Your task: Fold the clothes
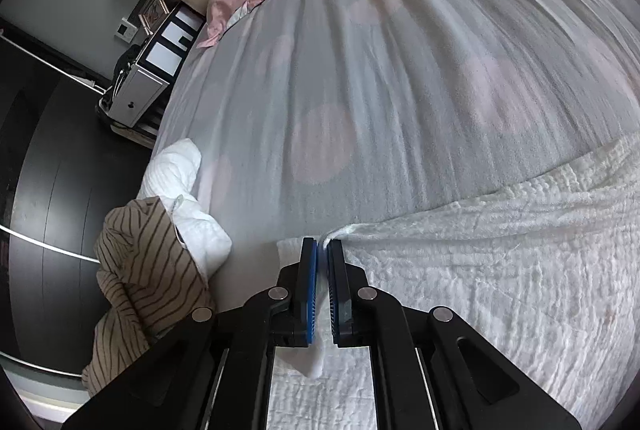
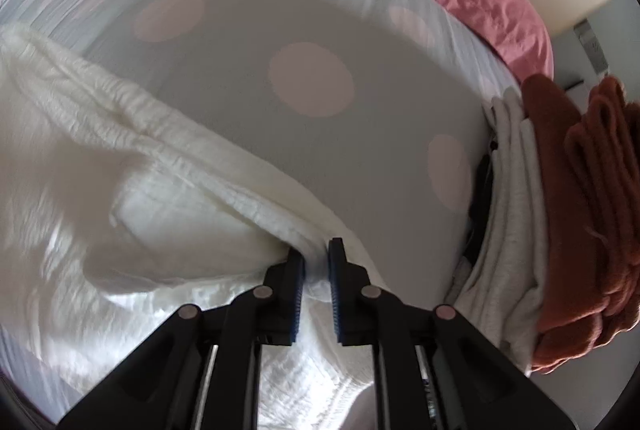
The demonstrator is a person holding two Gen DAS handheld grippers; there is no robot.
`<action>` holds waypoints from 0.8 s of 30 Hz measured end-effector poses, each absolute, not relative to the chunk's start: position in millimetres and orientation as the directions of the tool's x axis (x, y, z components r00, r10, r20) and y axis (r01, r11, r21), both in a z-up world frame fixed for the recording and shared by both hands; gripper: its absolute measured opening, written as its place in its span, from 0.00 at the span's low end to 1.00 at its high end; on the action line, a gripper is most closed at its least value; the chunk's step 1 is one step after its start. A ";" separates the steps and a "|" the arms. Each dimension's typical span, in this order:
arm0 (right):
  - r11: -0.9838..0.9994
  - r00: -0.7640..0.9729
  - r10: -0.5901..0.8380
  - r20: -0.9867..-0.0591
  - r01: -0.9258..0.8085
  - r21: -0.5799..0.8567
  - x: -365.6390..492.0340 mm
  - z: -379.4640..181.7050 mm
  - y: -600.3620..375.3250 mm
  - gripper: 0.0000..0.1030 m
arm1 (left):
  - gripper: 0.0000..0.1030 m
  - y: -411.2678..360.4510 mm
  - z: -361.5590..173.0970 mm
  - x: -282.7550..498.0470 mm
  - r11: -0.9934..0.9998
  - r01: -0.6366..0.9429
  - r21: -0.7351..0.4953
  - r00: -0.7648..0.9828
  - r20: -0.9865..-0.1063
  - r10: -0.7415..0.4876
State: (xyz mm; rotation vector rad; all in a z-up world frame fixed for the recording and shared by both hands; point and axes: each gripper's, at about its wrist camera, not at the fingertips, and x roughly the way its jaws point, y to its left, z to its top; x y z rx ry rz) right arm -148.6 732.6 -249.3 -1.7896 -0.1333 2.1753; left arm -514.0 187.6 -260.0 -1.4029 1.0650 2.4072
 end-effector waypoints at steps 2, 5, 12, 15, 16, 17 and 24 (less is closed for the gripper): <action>-0.942 -0.160 0.291 -0.943 -0.217 -0.254 -151.7 -250.7 734.8 0.15 | 0.10 185.5 -265.7 -515.8 -0.751 -0.452 0.481 -0.529 -0.823 -0.209; -0.940 -0.154 0.277 -0.949 -0.251 -0.233 -151.7 -244.6 736.0 0.16 | 0.22 184.5 -263.8 -511.4 -0.768 -0.446 0.460 -0.513 -0.834 -0.202; -0.923 -0.231 0.246 -0.941 -0.351 -0.155 -136.7 -194.0 736.5 0.31 | 0.56 166.8 -207.7 -494.7 -0.813 -0.419 0.405 -0.582 -0.807 -0.102; -0.907 -0.317 0.236 -0.919 -0.411 -0.092 -122.5 -166.5 730.4 0.32 | 0.57 148.3 -184.0 -486.0 -0.836 -0.407 0.368 -0.587 -0.807 -0.070; -0.902 -0.337 0.226 -0.914 -0.427 -0.066 -117.2 -160.7 726.7 0.32 | 0.59 140.9 -179.5 -482.0 -0.845 -0.399 0.356 -0.581 -0.811 -0.067; -0.899 -0.351 0.215 -0.911 -0.436 -0.044 -111.2 -158.0 718.6 0.32 | 0.59 133.5 -175.5 -477.9 -0.854 -0.391 0.343 -0.575 -0.816 -0.065; -0.876 -0.414 0.103 -0.904 -0.468 0.115 -75.7 -182.6 653.9 0.32 | 0.60 76.1 -171.7 -434.2 -0.903 -0.335 0.268 -0.528 -0.847 -0.056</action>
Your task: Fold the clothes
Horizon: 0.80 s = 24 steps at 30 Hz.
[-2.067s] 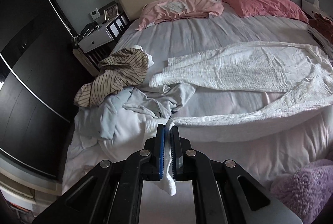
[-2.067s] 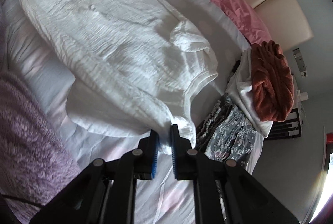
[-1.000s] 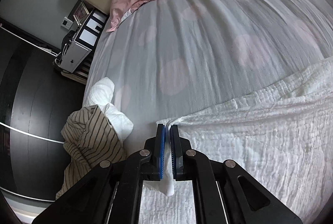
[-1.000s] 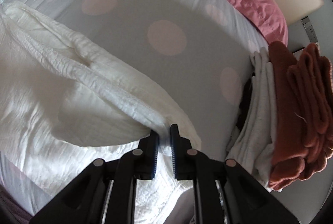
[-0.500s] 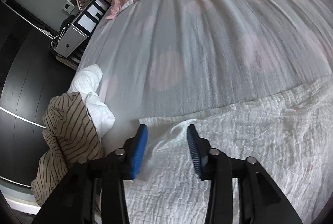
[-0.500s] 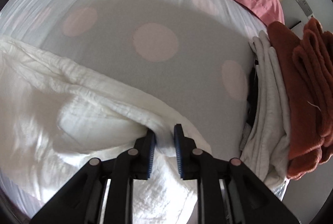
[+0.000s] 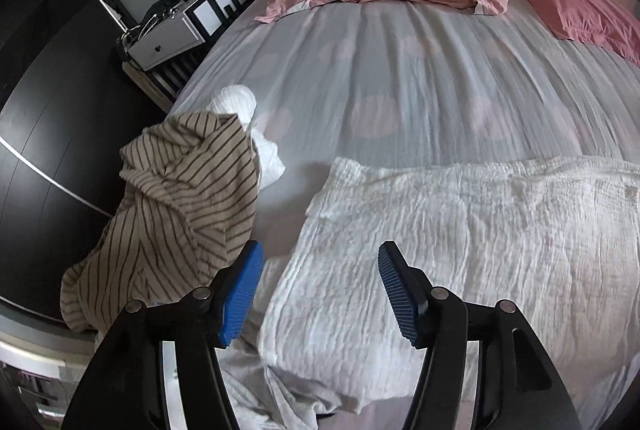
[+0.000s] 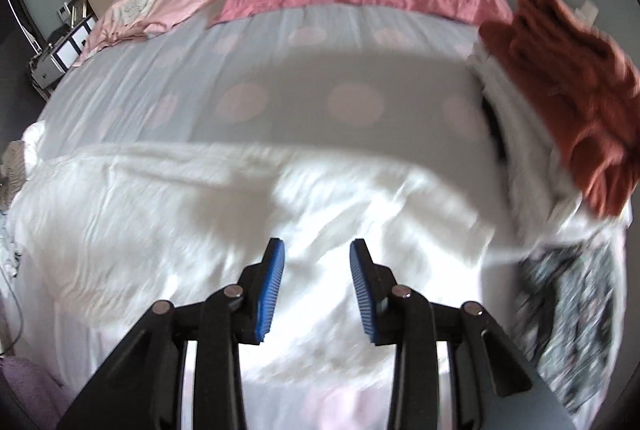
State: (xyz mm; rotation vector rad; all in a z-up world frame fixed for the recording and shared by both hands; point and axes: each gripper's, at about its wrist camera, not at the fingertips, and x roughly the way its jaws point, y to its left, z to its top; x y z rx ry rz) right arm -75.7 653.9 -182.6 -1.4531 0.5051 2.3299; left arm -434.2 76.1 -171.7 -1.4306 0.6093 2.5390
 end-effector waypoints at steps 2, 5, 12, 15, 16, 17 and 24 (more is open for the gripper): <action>-0.856 -0.439 0.071 -0.896 -0.487 0.171 -62.8 -196.8 634.9 0.32 | 0.60 63.2 -178.1 -422.2 -0.912 -0.312 0.265 -0.524 -0.849 -0.067; -0.826 -0.485 0.044 -0.873 -0.510 0.242 -48.1 -217.8 608.3 0.32 | 0.60 39.0 -189.3 -411.9 -0.924 -0.278 0.262 -0.513 -0.854 -0.088; -0.850 -0.572 -0.002 -0.820 -0.431 0.302 -43.0 -228.6 573.4 0.32 | 0.60 -5.3 -221.6 -414.8 -0.978 -0.180 0.103 -0.449 -0.893 -0.012; -0.878 -0.599 0.058 -0.798 -0.411 0.245 -48.1 -224.1 567.8 0.32 | 0.60 -10.4 -233.6 -421.8 -0.989 -0.139 0.046 -0.440 -0.898 0.020; -0.890 -0.604 0.083 -0.793 -0.403 0.214 -50.7 -222.6 564.7 0.32 | 0.60 -9.9 -235.0 -425.7 -0.990 -0.134 0.040 -0.446 -0.894 0.024; -0.900 -0.607 0.093 -0.789 -0.389 0.194 -53.2 -221.5 561.8 0.32 | 0.60 -8.5 -236.1 -429.9 -0.990 -0.133 0.046 -0.454 -0.891 0.020; -0.933 -0.578 0.112 -0.808 -0.340 0.114 -65.9 -232.0 550.6 0.32 | 0.60 9.6 -238.6 -449.2 -0.989 -0.147 0.005 -0.462 -0.884 0.065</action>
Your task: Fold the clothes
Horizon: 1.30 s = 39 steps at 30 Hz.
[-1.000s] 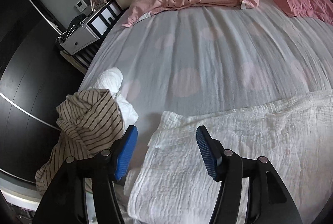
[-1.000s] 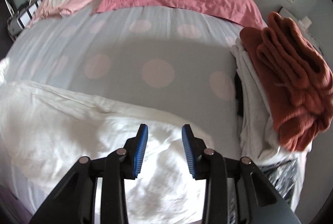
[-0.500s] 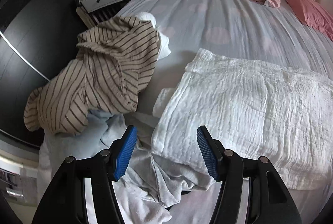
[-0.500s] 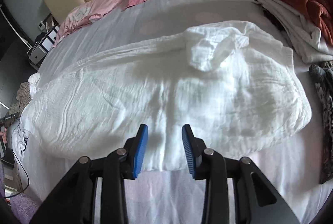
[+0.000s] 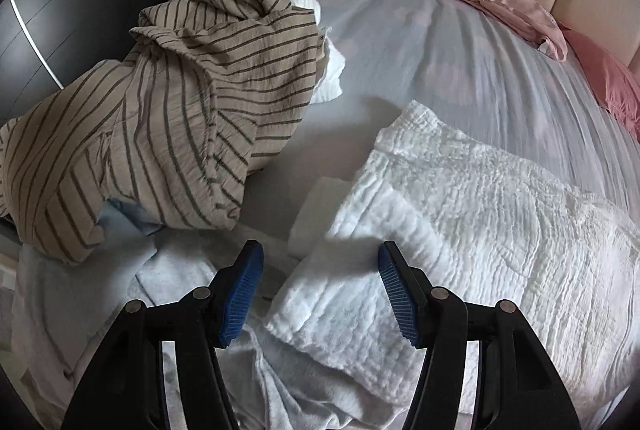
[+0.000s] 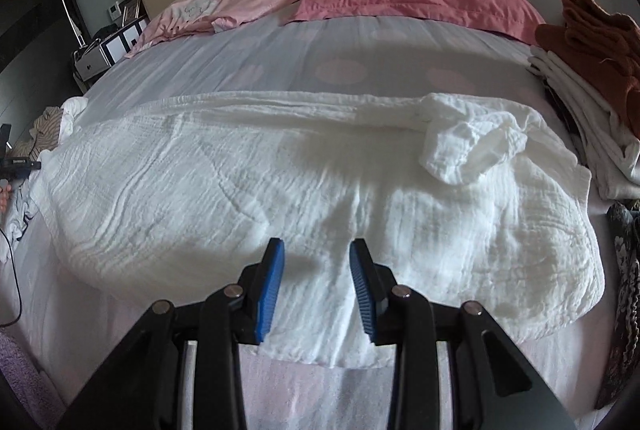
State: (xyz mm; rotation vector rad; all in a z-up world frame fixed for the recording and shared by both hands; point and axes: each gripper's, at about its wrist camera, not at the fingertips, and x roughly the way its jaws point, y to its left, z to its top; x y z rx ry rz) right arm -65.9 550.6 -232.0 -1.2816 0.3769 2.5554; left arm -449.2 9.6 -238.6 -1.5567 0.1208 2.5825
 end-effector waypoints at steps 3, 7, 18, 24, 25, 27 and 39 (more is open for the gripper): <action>-0.935 -0.580 0.105 -0.808 -0.334 0.118 -68.2 -234.0 551.1 0.32 | 0.60 20.5 -244.3 -453.9 -0.988 -0.153 0.009 -0.436 -0.898 0.060; -0.941 -0.580 0.111 -0.807 -0.322 0.102 -69.7 -234.7 549.4 0.32 | 0.60 20.7 -252.6 -457.1 -0.994 -0.071 0.084 -0.423 -0.905 -0.046; -0.929 -0.557 0.109 -0.824 -0.352 0.115 -69.8 -239.8 558.3 0.32 | 0.42 35.7 -248.5 -444.6 -0.989 -0.080 0.128 -0.431 -0.899 -0.081; -0.970 -0.519 0.010 -0.855 -0.211 0.117 -95.9 -233.3 545.4 0.32 | 0.50 58.1 -222.8 -433.0 -0.966 -0.171 0.193 -0.501 -0.861 -0.083; -0.976 -0.512 0.002 -0.859 -0.187 0.109 -102.4 -231.1 542.9 0.32 | 0.51 65.2 -218.4 -429.0 -0.957 -0.198 0.211 -0.518 -0.851 -0.081; -0.989 -0.492 0.007 -0.870 -0.132 0.067 -116.7 -227.3 536.3 0.32 | 0.55 83.0 -210.3 -419.4 -0.934 -0.265 0.239 -0.549 -0.834 -0.057; -0.981 -0.425 0.036 -0.904 0.159 -0.114 -217.2 -213.5 512.7 0.32 | 0.55 239.9 -209.6 -396.6 -0.636 -0.734 0.239 -0.498 -0.826 0.264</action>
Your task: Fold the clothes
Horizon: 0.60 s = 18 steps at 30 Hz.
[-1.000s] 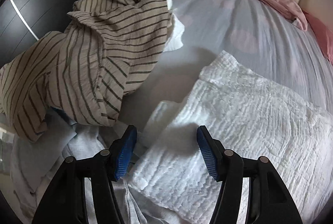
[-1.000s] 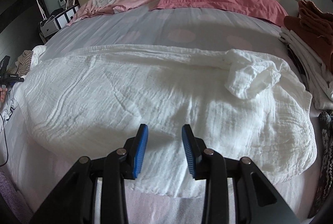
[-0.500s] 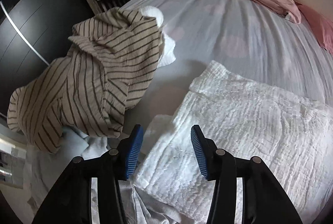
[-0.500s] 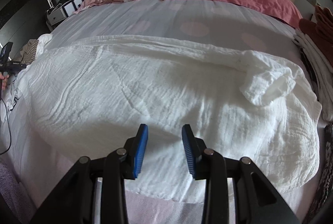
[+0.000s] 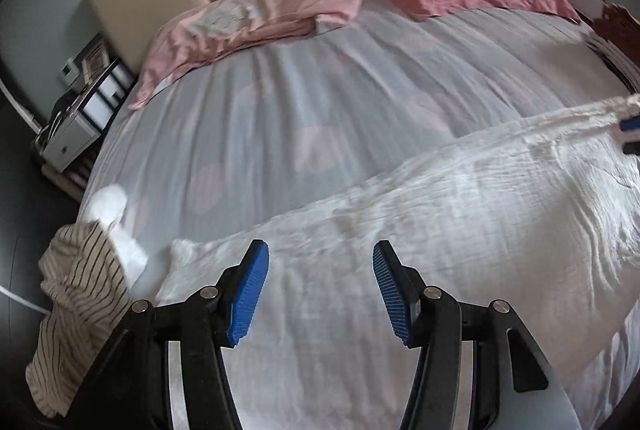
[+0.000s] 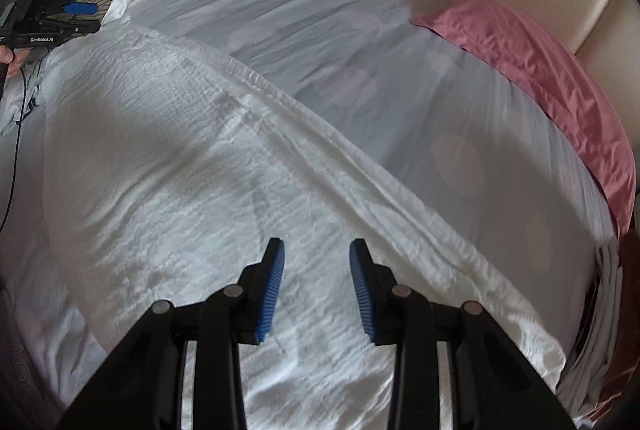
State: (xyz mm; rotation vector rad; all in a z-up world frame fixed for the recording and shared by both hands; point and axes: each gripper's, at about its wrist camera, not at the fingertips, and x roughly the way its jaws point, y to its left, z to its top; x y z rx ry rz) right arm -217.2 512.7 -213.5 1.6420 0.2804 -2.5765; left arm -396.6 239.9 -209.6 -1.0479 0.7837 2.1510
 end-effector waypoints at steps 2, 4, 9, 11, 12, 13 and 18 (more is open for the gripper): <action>-0.975 -0.415 0.033 -0.909 0.185 -0.120 -230.4 -215.8 512.5 0.32 | 0.55 260.9 -216.6 -393.5 -0.575 -0.783 0.236 -0.471 -0.829 0.302; -0.973 -0.403 0.030 -0.915 0.199 -0.120 -240.5 -220.2 514.3 0.32 | 0.55 281.0 -223.6 -390.7 -0.516 -0.826 0.225 -0.438 -0.833 0.338; -0.963 -0.374 0.011 -0.928 0.247 -0.111 -252.0 -233.6 515.5 0.32 | 0.55 325.5 -243.4 -380.8 -0.375 -0.902 0.215 -0.363 -0.847 0.388; -0.960 -0.358 -0.008 -0.934 0.263 -0.093 -254.2 -239.7 516.3 0.32 | 0.55 337.5 -252.8 -378.1 -0.338 -0.918 0.206 -0.335 -0.858 0.389; -0.959 -0.352 -0.013 -0.936 0.269 -0.087 -255.2 -242.6 516.8 0.32 | 0.55 340.9 -257.4 -377.8 -0.330 -0.923 0.198 -0.323 -0.865 0.383; -0.958 -0.348 -0.015 -0.937 0.273 -0.086 -256.1 -245.4 516.9 0.32 | 0.55 343.9 -262.0 -377.7 -0.325 -0.927 0.189 -0.310 -0.873 0.376; -0.958 -0.335 -0.025 -0.942 0.277 -0.073 -259.9 -257.4 520.4 0.32 | 0.53 353.8 -281.2 -380.9 -0.313 -0.938 0.149 -0.259 -0.901 0.349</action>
